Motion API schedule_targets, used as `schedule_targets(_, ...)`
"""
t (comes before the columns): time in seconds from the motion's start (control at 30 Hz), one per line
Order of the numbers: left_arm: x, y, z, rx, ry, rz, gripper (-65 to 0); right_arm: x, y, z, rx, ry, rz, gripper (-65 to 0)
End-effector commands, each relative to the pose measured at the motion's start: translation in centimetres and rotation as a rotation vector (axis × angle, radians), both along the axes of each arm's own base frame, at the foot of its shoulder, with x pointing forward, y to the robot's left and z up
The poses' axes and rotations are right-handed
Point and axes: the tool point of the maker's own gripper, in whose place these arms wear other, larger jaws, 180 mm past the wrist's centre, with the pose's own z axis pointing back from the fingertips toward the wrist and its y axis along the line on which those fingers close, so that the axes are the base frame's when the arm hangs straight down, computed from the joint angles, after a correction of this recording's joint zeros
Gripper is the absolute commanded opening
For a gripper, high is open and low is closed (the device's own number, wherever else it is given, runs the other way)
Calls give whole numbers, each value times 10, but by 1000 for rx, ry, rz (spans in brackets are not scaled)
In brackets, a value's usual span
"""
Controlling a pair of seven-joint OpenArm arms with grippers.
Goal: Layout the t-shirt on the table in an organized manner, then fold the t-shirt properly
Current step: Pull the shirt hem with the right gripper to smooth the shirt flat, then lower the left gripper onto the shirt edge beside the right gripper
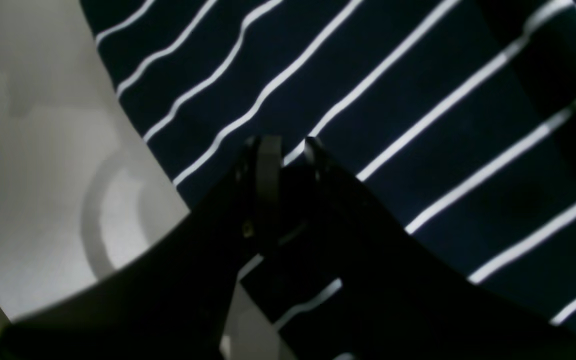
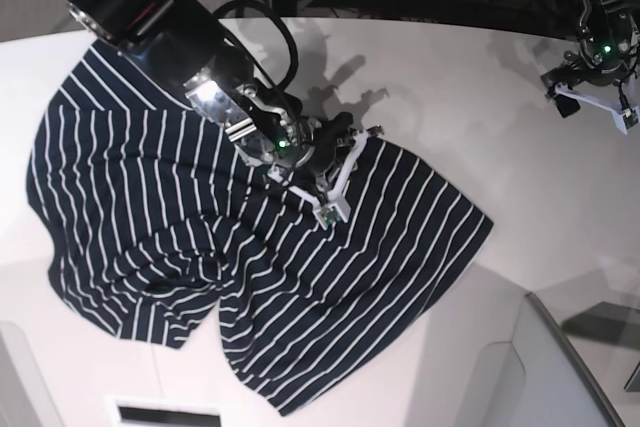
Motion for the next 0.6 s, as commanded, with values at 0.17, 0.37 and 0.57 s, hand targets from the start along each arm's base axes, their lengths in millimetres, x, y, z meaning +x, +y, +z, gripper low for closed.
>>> schedule_targets(0.17,9,7,12,37,-34,-6,-81,-30,-5,10,-13,68,75,-573)
schedule_targets(0.37,42,-43,-6,-34,-36,-128,-81,-38,9,37,7,79,137,-573)
schedule_targets(0.57,77,-81,-27,-152,-81,-93,-81,-39,12,68,60,18,151,-573)
